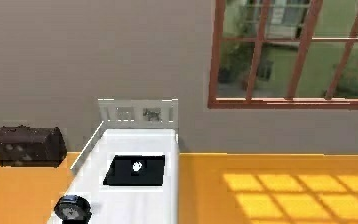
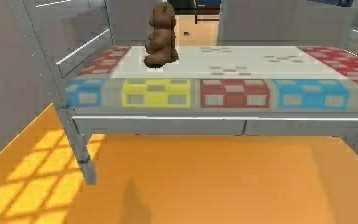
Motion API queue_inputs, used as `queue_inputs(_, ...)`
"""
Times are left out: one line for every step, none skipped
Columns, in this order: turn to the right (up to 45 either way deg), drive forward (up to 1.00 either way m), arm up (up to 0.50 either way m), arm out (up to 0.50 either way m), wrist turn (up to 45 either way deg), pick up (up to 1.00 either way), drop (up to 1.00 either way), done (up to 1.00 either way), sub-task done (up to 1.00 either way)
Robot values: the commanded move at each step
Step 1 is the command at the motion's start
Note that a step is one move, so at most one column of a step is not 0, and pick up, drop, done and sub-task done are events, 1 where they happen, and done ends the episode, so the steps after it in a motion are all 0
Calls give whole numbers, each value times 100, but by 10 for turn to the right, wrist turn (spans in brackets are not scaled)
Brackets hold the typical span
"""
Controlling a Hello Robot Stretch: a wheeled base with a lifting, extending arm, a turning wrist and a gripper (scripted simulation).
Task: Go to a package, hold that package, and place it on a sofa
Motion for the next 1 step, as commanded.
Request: queue_inputs(-450,0,0,0,0,0,0,0,0)
